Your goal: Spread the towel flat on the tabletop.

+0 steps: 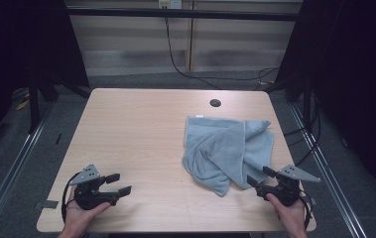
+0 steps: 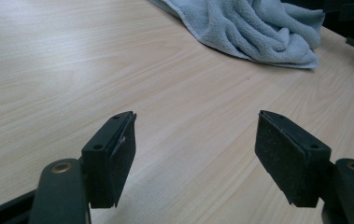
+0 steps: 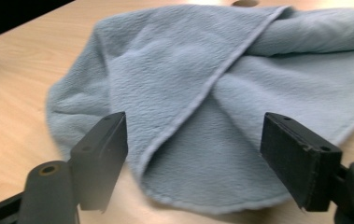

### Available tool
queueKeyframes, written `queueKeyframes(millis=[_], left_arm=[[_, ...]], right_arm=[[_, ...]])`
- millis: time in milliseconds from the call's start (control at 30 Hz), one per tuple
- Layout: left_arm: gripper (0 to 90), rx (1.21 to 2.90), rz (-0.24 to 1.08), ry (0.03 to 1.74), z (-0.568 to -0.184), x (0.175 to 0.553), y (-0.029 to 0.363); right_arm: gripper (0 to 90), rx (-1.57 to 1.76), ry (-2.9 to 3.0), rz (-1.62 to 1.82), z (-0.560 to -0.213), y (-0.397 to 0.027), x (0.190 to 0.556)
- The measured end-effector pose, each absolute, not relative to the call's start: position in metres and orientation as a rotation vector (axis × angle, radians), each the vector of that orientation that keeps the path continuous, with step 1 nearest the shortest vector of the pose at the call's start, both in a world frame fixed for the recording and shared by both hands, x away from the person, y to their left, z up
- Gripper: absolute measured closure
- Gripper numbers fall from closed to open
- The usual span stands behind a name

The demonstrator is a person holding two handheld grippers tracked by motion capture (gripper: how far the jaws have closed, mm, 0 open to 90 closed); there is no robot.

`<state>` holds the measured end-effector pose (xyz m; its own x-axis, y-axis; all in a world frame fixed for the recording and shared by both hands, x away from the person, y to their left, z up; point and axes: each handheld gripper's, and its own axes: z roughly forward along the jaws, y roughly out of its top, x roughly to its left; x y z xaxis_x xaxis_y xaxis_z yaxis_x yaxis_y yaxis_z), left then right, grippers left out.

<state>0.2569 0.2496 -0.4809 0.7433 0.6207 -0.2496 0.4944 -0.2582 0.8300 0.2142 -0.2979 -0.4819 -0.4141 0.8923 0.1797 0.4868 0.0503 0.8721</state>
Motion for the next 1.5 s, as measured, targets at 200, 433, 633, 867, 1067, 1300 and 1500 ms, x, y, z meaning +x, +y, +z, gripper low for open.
queueKeyframes(millis=[200,433,633,867,1067,1300,1500], left_arm=[[29.0,1.918,0.152,0.849,-0.481,0.258,0.25],[28.9,1.918,0.148,0.865,-0.484,0.263,0.249],[28.9,1.915,0.15,0.855,-0.482,0.263,0.249],[28.9,1.915,0.158,0.85,-0.481,0.261,0.251],[28.6,1.918,0.152,0.85,-0.482,0.262,0.251],[28.3,1.93,0.144,0.846,-0.483,0.262,0.249],[28.2,1.927,0.142,0.844,-0.483,0.262,0.25]], right_arm=[[20.0,1.369,1.959,1.332,-0.48,-0.291,0.217],[20.7,1.356,2.006,1.317,-0.472,-0.285,0.228],[19.9,1.341,2.059,1.31,-0.457,-0.285,0.248],[21.4,1.306,2.171,1.279,-0.452,-0.28,0.285],[18.4,1.324,2.203,1.219,-0.46,-0.277,0.313],[17.2,1.329,2.294,1.036,-0.489,-0.264,0.325],[27.6,1.369,2.332,1.047,-0.499,-0.26,0.328]])
